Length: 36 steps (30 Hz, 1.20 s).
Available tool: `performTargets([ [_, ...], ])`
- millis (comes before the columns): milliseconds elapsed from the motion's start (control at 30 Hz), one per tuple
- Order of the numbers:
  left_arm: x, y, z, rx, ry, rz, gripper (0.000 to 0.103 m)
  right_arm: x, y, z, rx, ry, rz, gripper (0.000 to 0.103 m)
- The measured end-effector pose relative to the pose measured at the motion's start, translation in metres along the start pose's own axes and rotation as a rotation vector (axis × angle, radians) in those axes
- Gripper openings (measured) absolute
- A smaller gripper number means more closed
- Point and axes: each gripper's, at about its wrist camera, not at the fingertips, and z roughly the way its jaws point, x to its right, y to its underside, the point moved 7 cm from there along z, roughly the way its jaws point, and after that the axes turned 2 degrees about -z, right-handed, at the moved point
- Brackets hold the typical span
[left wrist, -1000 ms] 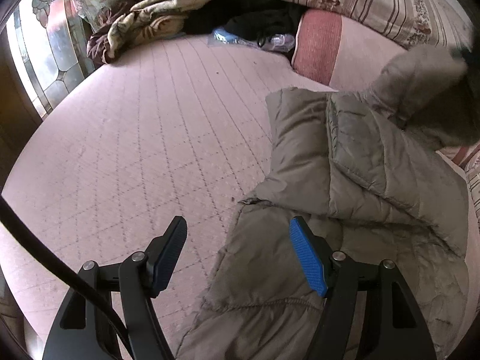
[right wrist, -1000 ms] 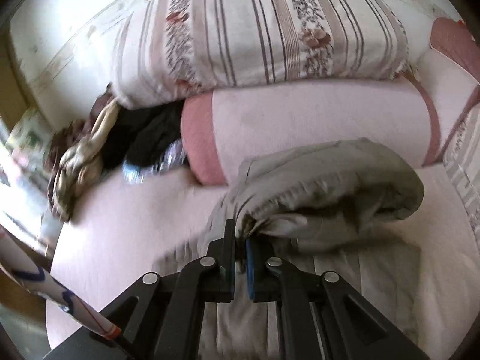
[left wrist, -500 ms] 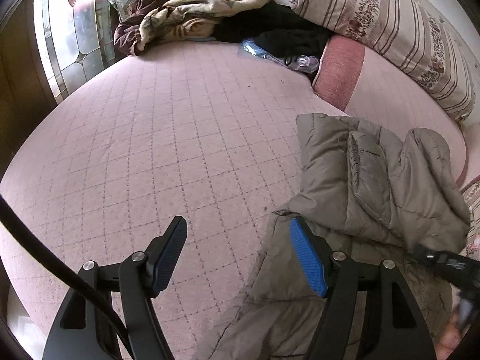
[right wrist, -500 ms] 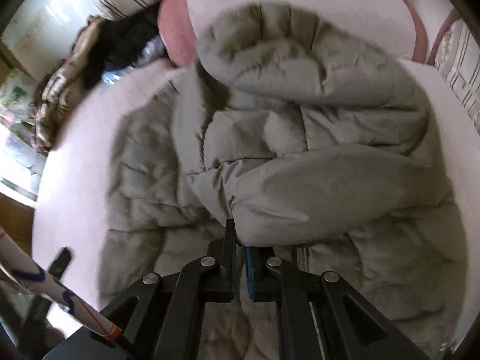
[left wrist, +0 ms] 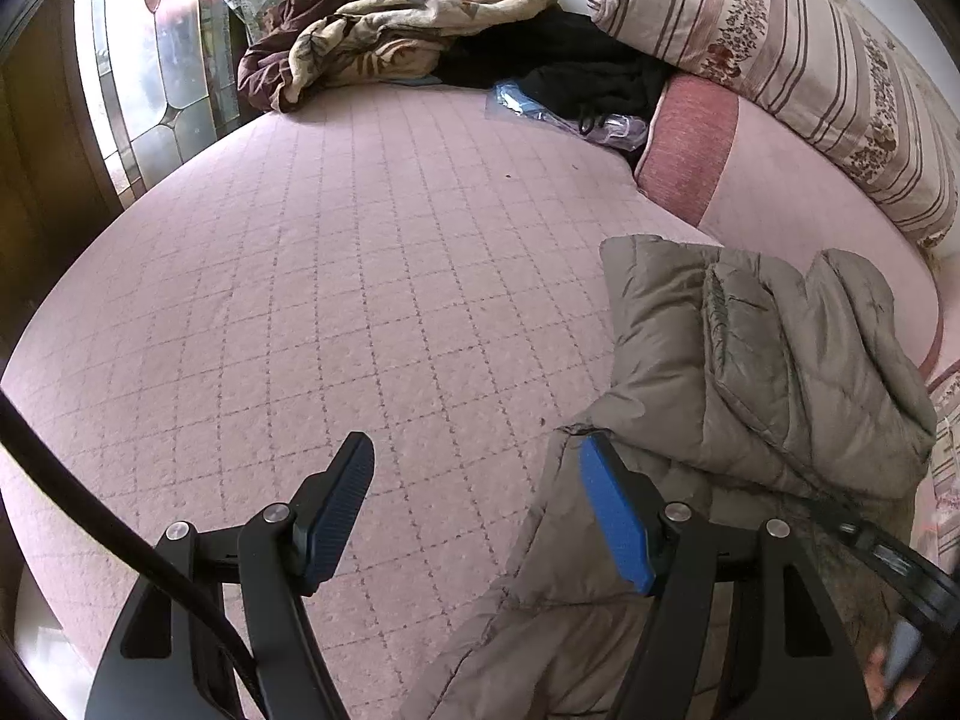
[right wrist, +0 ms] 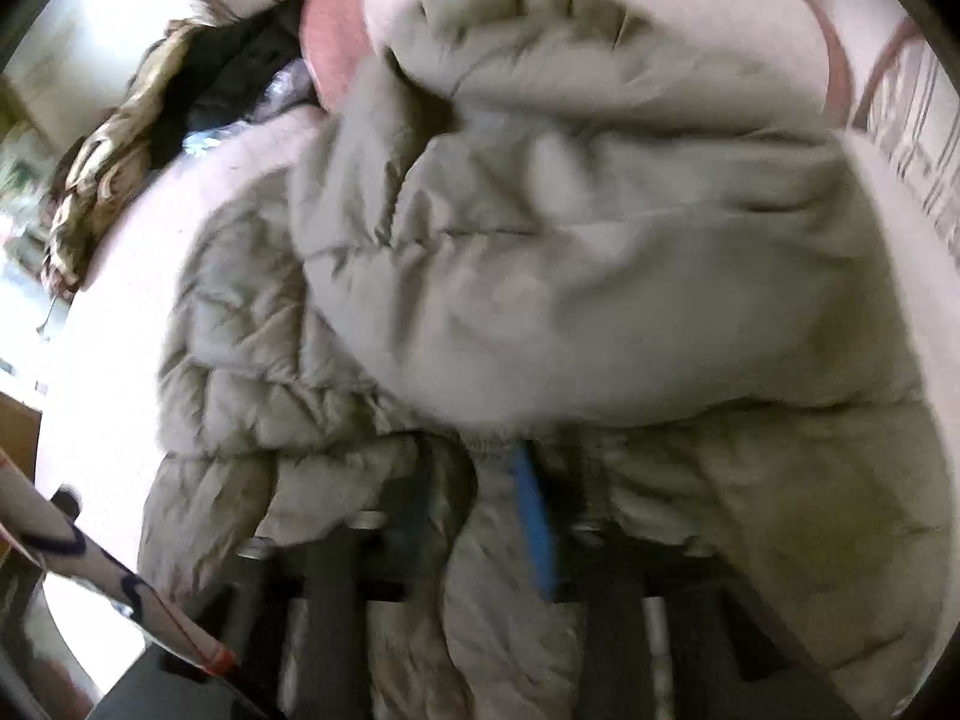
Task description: Fold large clothes
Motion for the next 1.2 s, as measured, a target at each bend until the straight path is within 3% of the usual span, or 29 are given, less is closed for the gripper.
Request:
performTargets([
  [133, 0.000, 0.002, 0.001, -0.004, -0.009, 0.003, 0.070, 0.004, -0.004, -0.052, 0.083, 0.015, -0.061, 0.042],
  [267, 0.004, 0.003, 0.000, 0.002, -0.015, 0.015, 0.070, 0.010, -0.034, -0.096, 0.214, 0.066, -0.080, 0.042],
  [433, 0.007, 0.005, 0.002, 0.003, -0.031, 0.035, 0.070, 0.015, -0.082, -0.097, 0.348, 0.193, -0.065, 0.042],
  [533, 0.007, 0.004, 0.004, 0.000, -0.032, 0.034, 0.070, 0.026, -0.083, -0.064, 0.301, 0.276, -0.080, 0.042],
  [700, 0.008, 0.003, 0.003, 0.000, -0.018, 0.031, 0.070, 0.040, -0.043, 0.012, 0.076, 0.193, -0.039, 0.042],
  [800, 0.012, 0.002, 0.003, 0.005, -0.018, 0.042, 0.070, 0.044, -0.028, 0.030, 0.049, 0.188, -0.070, 0.042],
  [933, 0.014, 0.004, 0.005, 0.002, -0.030, 0.058, 0.070, 0.043, -0.037, 0.027, 0.014, 0.191, -0.078, 0.042],
  [1033, 0.008, 0.005, 0.005, -0.002, -0.037, 0.041, 0.070, 0.036, -0.052, -0.004, 0.095, 0.221, -0.092, 0.042],
  [1133, 0.001, 0.002, 0.003, 0.003, -0.040, 0.017, 0.070, 0.014, -0.056, -0.042, 0.216, 0.187, -0.091, 0.042],
  [1200, 0.000, 0.002, 0.004, 0.000, -0.039, 0.010, 0.070, -0.001, -0.057, -0.055, 0.250, 0.169, -0.106, 0.042],
])
